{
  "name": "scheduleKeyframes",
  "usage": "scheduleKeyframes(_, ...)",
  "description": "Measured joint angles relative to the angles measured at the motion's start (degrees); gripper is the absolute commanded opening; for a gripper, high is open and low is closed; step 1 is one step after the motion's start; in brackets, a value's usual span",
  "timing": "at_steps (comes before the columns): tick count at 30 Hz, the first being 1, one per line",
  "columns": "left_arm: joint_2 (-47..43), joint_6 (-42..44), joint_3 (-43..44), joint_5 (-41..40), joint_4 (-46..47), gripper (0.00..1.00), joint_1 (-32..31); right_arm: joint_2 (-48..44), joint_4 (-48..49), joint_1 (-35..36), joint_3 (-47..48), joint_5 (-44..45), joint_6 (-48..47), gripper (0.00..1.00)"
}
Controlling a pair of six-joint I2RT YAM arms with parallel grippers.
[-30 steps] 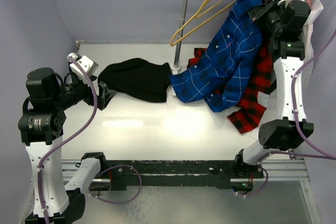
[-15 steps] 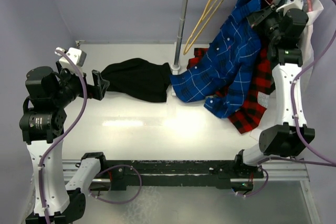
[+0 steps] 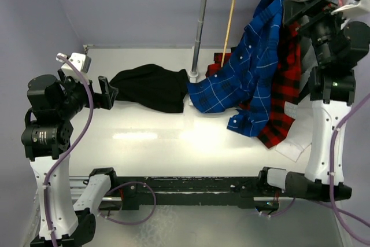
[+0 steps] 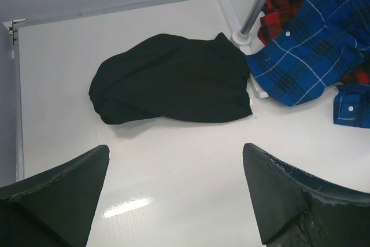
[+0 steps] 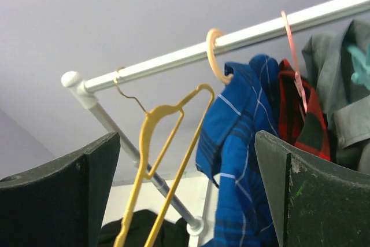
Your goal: Place the shirt on the hanger
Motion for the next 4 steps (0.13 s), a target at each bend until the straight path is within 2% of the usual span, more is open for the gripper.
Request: scheduleKeyframes(4, 0.0, 0.0, 0.0, -0.2, 0.0, 1.0, 0.3, -4.3, -0.1, 0.0, 0.3, 0.5, -1.0, 1.0)
